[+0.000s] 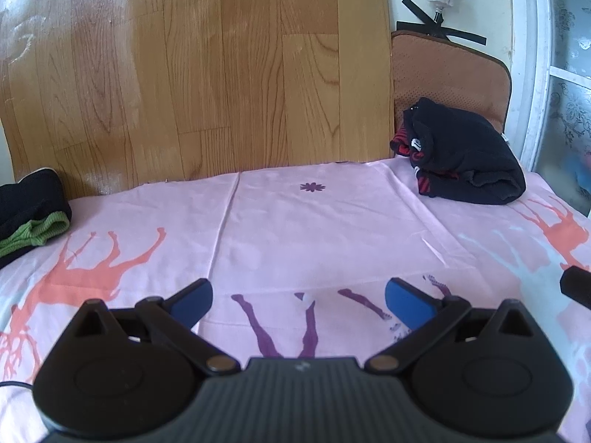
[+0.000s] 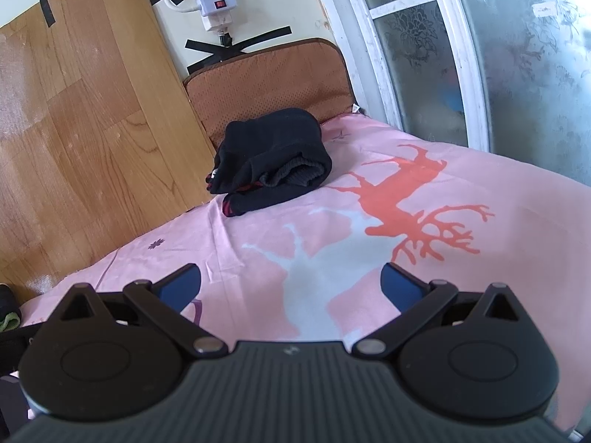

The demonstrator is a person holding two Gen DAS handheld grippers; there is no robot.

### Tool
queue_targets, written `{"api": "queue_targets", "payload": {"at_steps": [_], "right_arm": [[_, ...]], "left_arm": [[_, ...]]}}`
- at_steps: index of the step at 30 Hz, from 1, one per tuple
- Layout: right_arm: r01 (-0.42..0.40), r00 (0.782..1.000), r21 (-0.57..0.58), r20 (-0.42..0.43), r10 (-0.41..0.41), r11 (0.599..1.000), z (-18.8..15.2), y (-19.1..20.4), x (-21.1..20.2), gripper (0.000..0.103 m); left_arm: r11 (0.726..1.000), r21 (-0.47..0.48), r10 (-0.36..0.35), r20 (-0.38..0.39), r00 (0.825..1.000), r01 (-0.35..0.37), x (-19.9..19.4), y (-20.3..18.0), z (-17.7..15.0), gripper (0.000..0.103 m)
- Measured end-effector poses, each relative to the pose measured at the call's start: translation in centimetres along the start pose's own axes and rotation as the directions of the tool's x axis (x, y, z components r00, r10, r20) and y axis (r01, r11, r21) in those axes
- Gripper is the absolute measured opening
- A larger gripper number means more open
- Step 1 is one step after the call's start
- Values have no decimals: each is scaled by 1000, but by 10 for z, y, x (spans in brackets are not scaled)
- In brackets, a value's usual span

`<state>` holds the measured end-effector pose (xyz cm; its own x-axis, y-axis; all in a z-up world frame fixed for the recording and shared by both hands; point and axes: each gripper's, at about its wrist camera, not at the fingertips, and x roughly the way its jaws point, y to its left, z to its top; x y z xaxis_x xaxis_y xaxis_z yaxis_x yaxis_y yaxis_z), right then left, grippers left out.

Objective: Fold small clothes

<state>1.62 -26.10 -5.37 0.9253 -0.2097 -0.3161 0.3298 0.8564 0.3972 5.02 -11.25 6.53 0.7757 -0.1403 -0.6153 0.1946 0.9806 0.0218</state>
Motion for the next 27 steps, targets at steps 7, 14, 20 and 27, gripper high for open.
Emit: {"api": "queue_targets", "payload": {"at_steps": [7,14,20,27], "right_arm": [[-5,1000,8,-10,5,1000,1,-2,1,103],[-23,1000,21,-19,24,1000,2,-1,0,103],[-26,1000,17,-15,27,1000,3,1,-1,103],[-25,1000,18,-18,25,1000,3,0,-1,103]], "left_arm": [[1000,8,-1,-5,1000,1,0,-1,0,103],[999,46,-25,2,1000,25,-3,-6,0,103],[997,59,-57,6,998,56,-6,-9,0,103],[995,85,-60,11,998,59,-8,-13,-2,103]]}}
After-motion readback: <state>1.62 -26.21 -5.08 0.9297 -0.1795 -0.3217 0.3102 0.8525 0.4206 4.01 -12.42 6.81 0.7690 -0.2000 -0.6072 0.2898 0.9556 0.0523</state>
